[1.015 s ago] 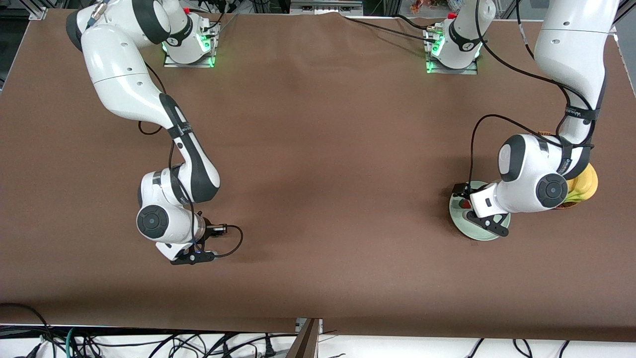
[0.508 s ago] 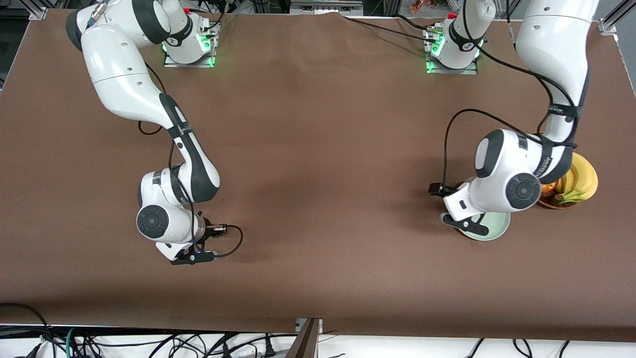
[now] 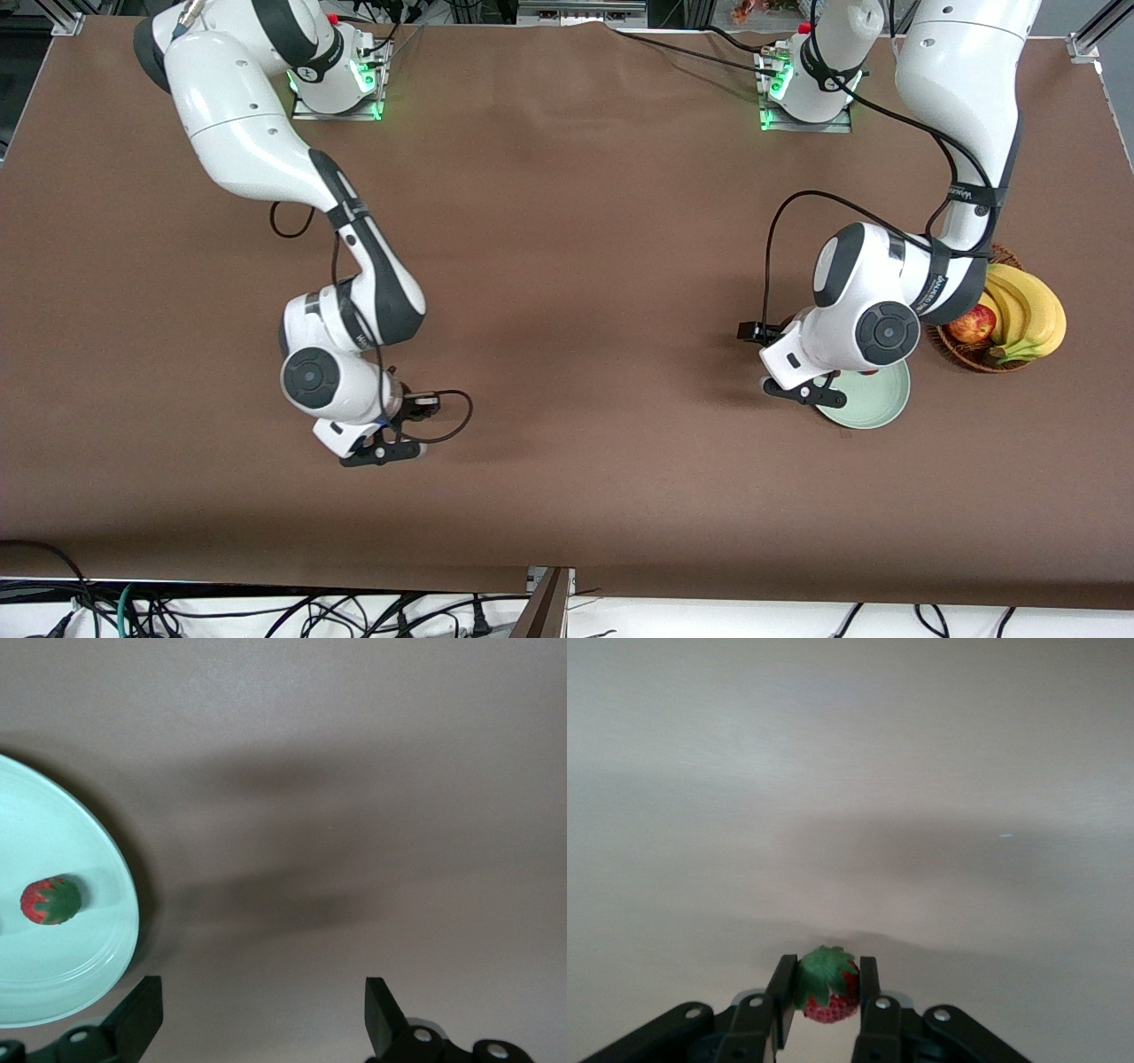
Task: Collect all strawberries into plate
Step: 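Carry the third strawberry with the right gripper and release it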
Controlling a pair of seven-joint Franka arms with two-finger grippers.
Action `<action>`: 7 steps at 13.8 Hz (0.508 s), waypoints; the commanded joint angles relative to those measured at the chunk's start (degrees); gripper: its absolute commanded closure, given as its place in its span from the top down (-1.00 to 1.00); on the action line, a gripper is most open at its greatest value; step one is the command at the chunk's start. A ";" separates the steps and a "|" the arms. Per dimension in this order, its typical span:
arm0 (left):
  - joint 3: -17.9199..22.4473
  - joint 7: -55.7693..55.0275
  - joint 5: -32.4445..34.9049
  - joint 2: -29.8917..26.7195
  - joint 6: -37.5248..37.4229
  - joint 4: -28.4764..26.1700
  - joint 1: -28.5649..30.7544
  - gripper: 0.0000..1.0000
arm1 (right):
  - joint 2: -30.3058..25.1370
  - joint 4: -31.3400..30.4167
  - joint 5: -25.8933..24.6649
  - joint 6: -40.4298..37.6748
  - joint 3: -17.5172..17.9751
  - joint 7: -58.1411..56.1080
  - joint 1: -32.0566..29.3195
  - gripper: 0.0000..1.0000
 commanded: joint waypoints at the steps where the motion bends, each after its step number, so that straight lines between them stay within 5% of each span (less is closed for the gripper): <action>1: 0.34 -0.60 0.21 -0.02 -0.92 0.50 -0.28 1.00 | -0.25 0.51 0.22 1.64 0.18 4.71 2.02 -0.74; 7: 0.34 -0.51 0.21 -0.02 -0.92 0.50 -0.28 1.00 | 0.54 0.42 4.42 12.25 0.18 19.72 10.09 -0.74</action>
